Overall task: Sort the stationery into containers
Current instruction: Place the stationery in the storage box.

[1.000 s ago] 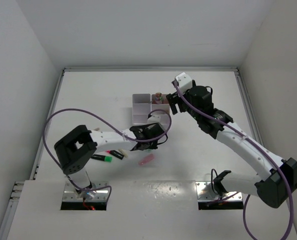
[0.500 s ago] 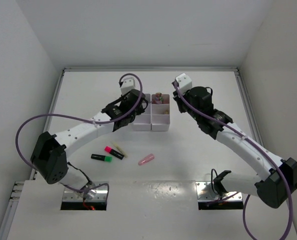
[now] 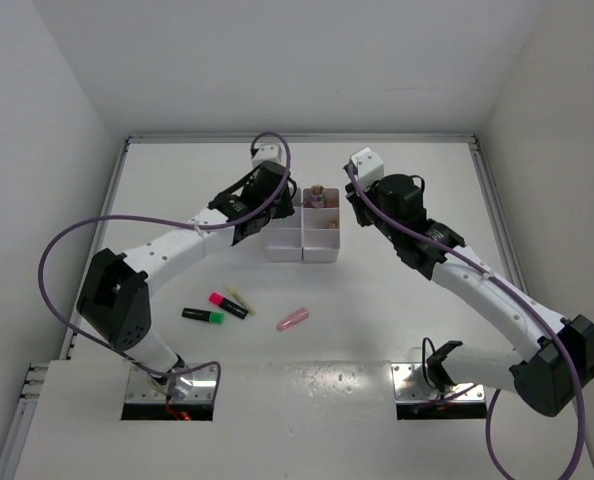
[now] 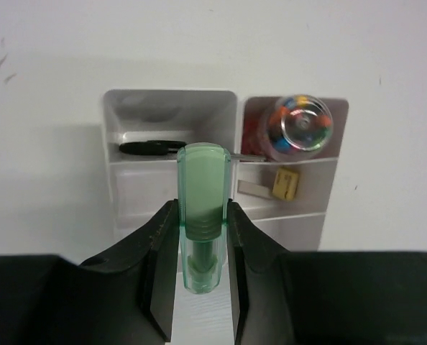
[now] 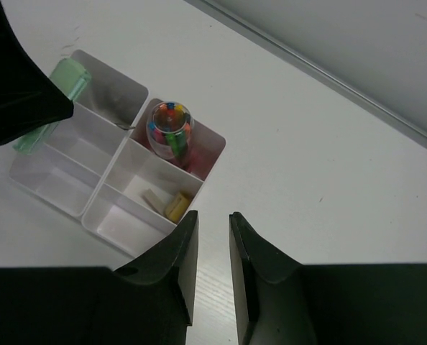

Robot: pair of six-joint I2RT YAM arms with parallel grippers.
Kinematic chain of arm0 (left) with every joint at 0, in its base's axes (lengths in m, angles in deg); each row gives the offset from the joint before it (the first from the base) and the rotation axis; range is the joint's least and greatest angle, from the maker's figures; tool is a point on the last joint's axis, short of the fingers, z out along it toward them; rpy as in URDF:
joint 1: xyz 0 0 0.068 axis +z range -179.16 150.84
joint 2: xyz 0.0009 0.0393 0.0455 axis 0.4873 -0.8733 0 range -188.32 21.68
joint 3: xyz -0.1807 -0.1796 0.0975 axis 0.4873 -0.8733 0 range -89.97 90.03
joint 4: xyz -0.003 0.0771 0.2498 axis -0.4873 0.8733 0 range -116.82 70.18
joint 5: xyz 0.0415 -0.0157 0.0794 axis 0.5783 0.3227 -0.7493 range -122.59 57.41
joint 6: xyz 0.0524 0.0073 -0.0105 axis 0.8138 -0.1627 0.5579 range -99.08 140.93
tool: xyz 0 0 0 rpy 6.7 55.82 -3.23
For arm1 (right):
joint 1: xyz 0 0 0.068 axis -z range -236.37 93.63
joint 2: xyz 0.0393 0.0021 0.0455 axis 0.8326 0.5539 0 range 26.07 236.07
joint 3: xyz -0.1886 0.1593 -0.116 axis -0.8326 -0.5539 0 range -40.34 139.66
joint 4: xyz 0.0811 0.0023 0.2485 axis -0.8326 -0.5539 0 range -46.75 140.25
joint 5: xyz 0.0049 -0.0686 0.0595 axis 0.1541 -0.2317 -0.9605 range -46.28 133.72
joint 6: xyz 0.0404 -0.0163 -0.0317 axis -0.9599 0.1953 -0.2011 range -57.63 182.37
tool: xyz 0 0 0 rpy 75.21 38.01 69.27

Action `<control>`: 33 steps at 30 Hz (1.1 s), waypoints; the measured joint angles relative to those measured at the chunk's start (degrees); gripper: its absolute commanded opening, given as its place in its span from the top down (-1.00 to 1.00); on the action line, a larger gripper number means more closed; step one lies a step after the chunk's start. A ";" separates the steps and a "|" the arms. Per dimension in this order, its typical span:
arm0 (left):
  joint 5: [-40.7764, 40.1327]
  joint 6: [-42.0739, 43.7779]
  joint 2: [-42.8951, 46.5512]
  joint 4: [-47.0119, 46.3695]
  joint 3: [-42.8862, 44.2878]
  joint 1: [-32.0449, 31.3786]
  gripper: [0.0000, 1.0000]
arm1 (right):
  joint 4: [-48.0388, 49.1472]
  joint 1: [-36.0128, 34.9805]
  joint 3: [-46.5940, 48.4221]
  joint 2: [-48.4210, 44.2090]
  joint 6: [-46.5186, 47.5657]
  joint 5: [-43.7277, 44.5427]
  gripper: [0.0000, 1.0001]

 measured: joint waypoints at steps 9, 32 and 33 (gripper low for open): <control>19.93 32.02 -7.26 8.07 9.29 5.31 0.95 | 0.04 0.00 -0.35 -0.20 0.07 0.00 0.51; 35.28 63.73 -3.65 3.93 0.39 7.23 0.90 | 0.87 0.00 -0.72 -0.98 0.48 0.00 0.46; 35.34 63.76 -4.72 3.72 0.87 7.28 0.87 | 0.90 0.00 -0.76 -0.98 0.55 0.00 0.44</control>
